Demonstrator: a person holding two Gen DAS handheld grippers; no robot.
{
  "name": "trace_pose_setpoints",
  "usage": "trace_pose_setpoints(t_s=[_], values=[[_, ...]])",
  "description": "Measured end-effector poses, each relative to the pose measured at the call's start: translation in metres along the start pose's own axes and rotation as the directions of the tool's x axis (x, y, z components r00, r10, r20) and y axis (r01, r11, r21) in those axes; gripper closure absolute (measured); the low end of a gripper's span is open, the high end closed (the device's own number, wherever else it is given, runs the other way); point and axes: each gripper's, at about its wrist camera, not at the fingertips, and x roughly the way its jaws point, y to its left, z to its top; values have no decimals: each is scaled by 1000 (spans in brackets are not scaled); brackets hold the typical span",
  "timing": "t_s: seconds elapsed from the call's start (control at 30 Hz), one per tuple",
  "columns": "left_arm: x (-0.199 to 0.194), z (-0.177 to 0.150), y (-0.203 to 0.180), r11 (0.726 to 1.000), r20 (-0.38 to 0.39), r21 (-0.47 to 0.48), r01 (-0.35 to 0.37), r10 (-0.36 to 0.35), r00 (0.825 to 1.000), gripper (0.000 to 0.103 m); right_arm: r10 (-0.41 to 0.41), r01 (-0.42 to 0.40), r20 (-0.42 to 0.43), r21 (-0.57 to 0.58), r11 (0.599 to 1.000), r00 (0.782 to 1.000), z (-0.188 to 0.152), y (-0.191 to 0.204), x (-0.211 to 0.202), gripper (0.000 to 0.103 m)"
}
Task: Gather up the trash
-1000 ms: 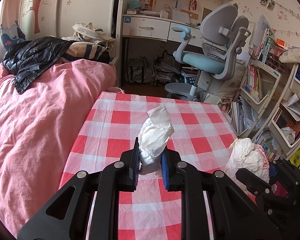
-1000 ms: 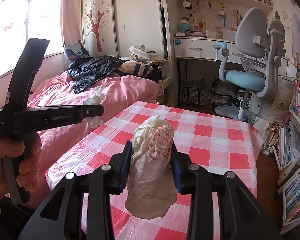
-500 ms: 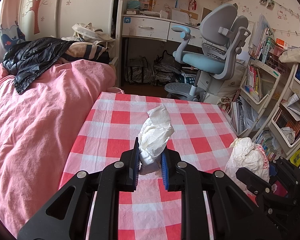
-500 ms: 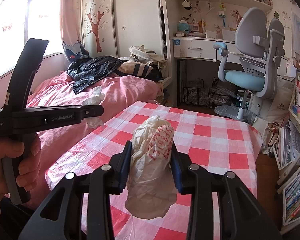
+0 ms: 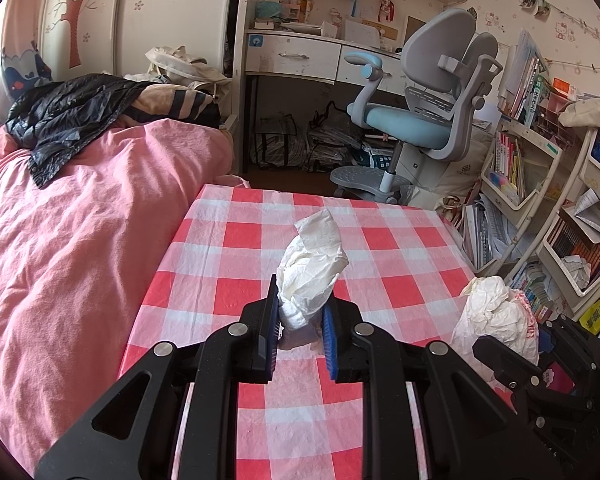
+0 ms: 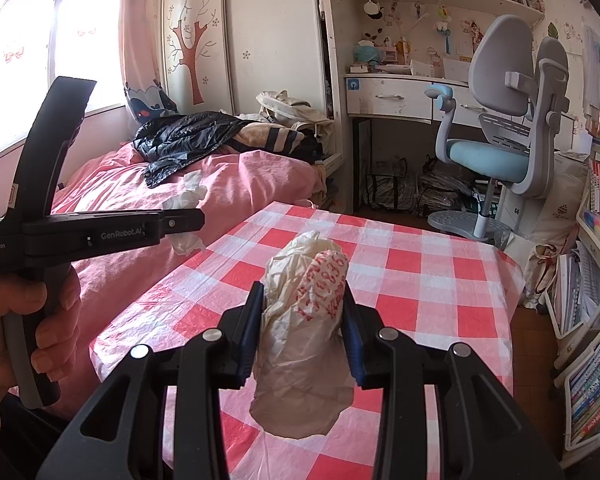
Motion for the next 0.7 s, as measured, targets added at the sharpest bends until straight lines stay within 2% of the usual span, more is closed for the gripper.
trace_pose_setpoints(t_s=[0.7], values=[[0,0,0,1000,0,-1,1,-1,1000,87,-2,2,-3,-1,1000,1000,-1,-2,2,66]])
